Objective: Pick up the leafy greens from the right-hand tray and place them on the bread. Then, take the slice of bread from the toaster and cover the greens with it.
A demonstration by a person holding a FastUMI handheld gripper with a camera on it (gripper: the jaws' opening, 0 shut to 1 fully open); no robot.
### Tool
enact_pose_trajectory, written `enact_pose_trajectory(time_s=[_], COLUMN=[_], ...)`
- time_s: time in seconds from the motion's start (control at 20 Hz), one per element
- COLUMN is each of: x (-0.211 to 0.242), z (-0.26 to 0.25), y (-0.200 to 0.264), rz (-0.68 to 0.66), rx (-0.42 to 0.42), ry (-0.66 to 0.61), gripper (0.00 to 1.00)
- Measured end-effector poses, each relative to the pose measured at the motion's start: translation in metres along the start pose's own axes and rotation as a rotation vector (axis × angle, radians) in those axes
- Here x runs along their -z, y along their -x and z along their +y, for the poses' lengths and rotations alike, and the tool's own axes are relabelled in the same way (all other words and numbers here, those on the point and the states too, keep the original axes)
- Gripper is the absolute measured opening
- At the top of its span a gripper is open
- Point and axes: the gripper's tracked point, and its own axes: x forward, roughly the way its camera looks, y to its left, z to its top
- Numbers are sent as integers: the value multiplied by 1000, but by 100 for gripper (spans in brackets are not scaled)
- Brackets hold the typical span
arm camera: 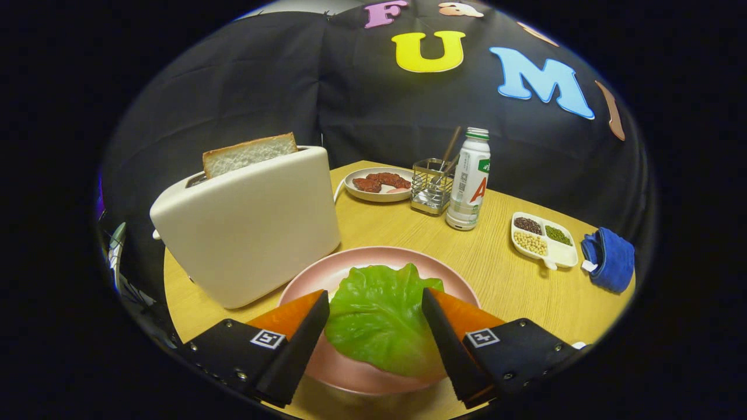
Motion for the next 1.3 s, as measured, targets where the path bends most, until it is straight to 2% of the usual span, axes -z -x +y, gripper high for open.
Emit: enact_pose_trajectory(time_s=[0.35, 0.7, 1.05, 1.3], x=[-13, -65, -122, -144], z=[3, 22, 82, 114], y=[5, 31, 52, 49], rz=[-30, -148, -256, -291], rx=[8, 18, -77, -103], ry=[-16, -74, -88, -115], gripper=[97, 96, 97, 96])
